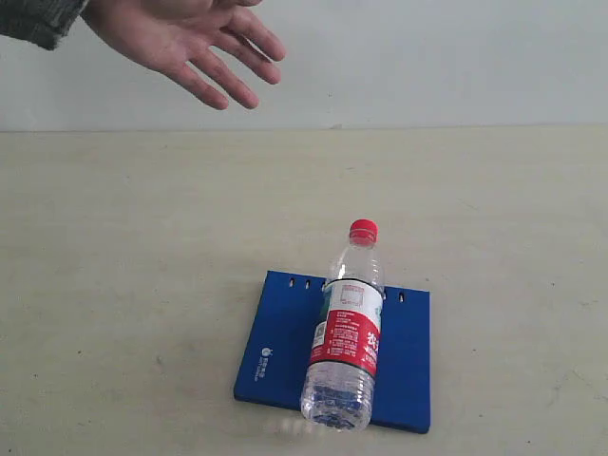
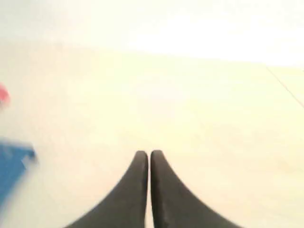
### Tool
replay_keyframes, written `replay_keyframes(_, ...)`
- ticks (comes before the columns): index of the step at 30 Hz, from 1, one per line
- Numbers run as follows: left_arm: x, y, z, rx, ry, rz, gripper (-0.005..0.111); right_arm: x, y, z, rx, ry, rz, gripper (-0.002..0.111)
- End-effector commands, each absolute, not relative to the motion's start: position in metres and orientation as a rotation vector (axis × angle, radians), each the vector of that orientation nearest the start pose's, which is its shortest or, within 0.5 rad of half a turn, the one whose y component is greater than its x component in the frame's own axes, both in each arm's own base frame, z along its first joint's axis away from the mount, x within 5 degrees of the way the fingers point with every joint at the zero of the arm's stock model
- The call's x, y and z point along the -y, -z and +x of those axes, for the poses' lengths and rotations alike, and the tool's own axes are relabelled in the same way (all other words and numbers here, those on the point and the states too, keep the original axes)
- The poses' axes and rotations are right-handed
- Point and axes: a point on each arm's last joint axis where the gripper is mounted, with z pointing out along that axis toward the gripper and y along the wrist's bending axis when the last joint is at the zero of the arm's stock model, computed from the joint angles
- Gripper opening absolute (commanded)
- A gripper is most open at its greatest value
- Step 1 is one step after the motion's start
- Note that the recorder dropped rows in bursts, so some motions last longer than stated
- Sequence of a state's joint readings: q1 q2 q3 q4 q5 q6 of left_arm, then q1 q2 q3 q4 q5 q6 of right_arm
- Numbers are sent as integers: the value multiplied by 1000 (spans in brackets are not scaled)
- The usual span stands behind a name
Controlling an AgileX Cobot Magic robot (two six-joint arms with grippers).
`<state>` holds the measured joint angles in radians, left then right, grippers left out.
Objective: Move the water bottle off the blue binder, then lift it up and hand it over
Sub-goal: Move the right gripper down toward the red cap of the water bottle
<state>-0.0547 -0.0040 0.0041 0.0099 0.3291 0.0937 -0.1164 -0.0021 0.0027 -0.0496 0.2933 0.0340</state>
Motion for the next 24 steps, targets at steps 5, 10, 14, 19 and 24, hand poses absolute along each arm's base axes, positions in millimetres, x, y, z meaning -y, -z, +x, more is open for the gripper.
replay_keyframes(5,3,-185,54,-1792,-43,150,26,8,-218,55,-1283,-590,695,0)
replay_keyframes(10,3,-185,54,-1792,-43,150,26,9,-222,54,-1201,-689,764,0)
replay_keyframes(14,3,-185,54,-1792,-43,150,26,7,-215,55,-1163,-945,1003,0)
replay_keyframes(19,3,-185,54,-1792,-43,150,26,2,-200,56,-1139,-1212,1365,0)
replay_keyframes(24,3,-185,54,-1792,-43,150,26,0,-184,54,-1356,-1043,1386,0)
